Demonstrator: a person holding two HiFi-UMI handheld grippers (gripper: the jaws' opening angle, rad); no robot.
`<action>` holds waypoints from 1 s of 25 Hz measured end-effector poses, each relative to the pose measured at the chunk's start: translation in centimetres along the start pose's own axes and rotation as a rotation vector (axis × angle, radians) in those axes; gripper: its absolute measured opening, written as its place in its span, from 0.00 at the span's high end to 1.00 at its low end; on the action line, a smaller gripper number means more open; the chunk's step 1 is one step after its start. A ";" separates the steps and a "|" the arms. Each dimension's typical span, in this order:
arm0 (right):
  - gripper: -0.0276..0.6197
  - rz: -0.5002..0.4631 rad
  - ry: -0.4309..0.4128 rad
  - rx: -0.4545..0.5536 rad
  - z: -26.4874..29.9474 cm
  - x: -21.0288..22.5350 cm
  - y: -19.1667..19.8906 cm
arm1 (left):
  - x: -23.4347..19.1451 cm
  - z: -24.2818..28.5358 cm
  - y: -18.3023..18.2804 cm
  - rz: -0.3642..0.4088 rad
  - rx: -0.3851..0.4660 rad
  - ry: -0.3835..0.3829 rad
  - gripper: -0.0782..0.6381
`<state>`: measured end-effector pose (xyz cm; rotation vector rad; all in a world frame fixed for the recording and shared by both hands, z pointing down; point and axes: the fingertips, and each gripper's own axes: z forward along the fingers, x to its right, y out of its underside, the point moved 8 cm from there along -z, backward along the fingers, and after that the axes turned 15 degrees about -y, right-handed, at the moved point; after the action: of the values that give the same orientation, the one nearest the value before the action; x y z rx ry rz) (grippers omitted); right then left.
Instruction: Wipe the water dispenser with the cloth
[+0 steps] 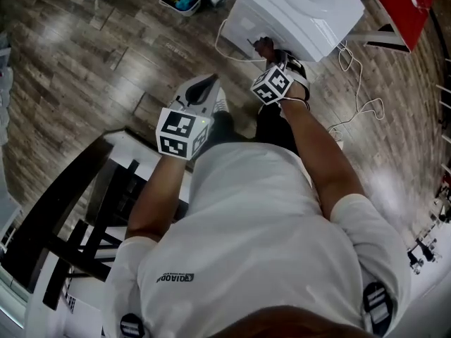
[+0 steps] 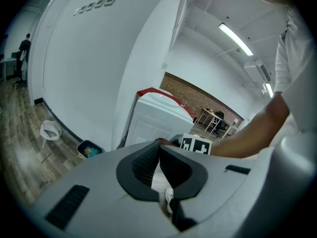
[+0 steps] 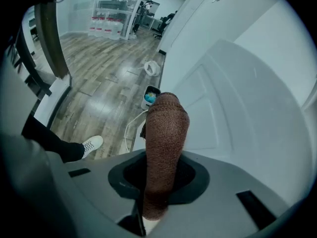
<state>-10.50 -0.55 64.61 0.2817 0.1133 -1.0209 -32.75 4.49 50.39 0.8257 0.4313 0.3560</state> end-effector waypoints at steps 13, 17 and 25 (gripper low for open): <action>0.85 0.009 -0.076 -0.080 10.7 -1.4 0.1 | 0.5 0.2 1.6 -0.003 -0.052 -0.026 0.89; 0.85 0.001 -0.107 -0.121 13.9 -1.6 0.4 | 0.6 -0.1 2.4 -0.003 -0.077 -0.036 0.89; 0.85 0.002 -0.142 -0.173 18.1 -2.7 1.0 | 0.0 -0.9 4.7 0.004 -0.138 -0.060 0.89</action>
<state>-11.72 -2.99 82.71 0.0521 0.0720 -1.0193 -33.84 8.01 53.46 0.7011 0.3457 0.3598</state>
